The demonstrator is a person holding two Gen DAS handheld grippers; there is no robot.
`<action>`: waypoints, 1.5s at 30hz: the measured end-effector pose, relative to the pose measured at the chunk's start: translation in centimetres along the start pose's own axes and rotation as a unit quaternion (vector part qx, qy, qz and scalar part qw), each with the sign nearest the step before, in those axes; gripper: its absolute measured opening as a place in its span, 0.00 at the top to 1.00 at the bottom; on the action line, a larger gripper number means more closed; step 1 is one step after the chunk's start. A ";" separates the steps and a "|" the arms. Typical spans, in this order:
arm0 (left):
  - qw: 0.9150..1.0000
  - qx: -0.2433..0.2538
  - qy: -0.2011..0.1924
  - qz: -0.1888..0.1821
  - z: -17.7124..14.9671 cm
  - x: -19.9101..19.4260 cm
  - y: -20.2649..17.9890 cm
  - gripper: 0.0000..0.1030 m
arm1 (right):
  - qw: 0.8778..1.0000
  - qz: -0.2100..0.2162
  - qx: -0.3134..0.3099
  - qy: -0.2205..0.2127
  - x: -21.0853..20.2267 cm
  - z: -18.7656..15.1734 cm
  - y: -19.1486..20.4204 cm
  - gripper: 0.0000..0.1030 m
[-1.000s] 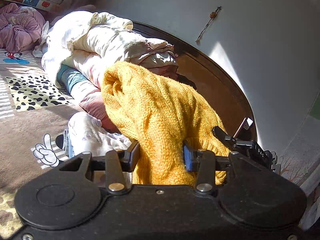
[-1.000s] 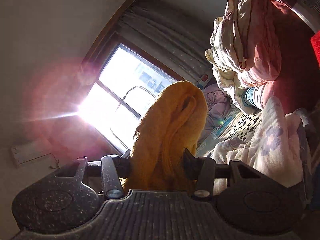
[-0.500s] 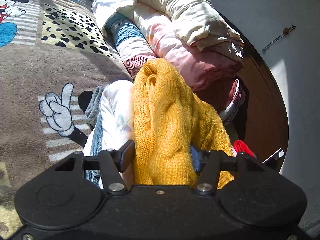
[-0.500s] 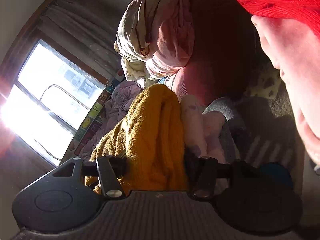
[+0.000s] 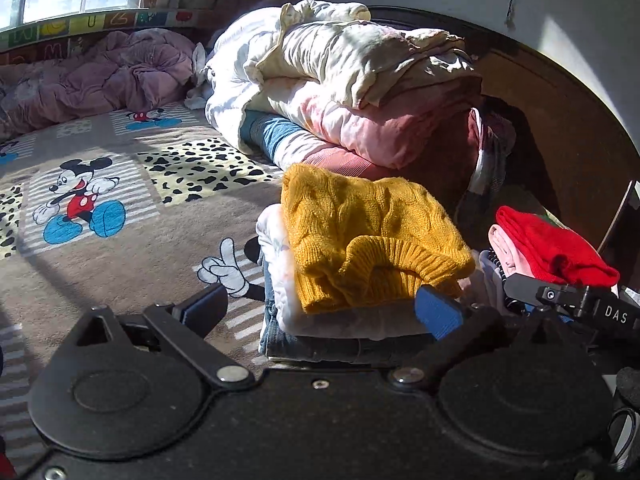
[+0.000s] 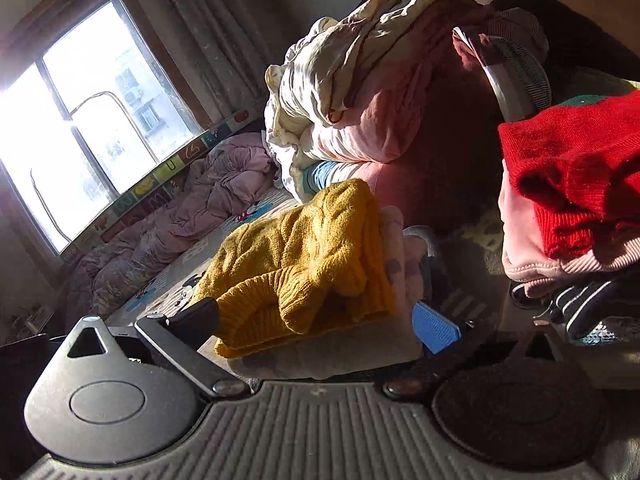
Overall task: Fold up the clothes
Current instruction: 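Lower the folded sweater onto the stack and open both grippers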
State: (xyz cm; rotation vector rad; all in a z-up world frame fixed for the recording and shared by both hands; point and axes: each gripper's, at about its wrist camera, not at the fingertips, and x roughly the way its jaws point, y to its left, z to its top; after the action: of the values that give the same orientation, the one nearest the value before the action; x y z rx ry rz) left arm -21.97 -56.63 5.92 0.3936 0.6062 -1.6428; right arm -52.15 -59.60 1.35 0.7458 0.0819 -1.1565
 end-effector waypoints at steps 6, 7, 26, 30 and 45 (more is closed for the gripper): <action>0.995 0.078 -0.001 0.066 -0.5 -4.3 -3.4 0.00 | 0.992 -0.082 -0.091 0.031 -4.2 0.4 5.4 0.01; 0.994 0.084 -0.001 0.068 -0.6 -4.8 -3.8 0.00 | 0.991 -0.092 -0.092 0.036 -4.7 0.4 5.8 0.01; 0.998 0.037 -0.001 0.051 -4.0 -9.2 -5.0 0.00 | 0.977 -0.152 -0.133 0.065 -11.2 -2.3 8.8 0.00; 0.998 0.039 -0.002 0.047 -4.5 -10.0 -5.3 0.00 | 0.977 -0.150 -0.136 0.072 -11.6 -2.8 8.9 0.00; 0.996 0.063 0.001 0.061 -5.9 -11.3 -5.4 0.00 | 0.976 -0.143 -0.143 0.080 -12.2 -4.3 10.2 0.00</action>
State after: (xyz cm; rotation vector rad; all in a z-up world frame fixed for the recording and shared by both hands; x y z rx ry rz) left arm -25.94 -43.67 8.55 0.5139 0.4725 -1.5683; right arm -47.33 -45.42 8.27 0.5810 0.4954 -1.3205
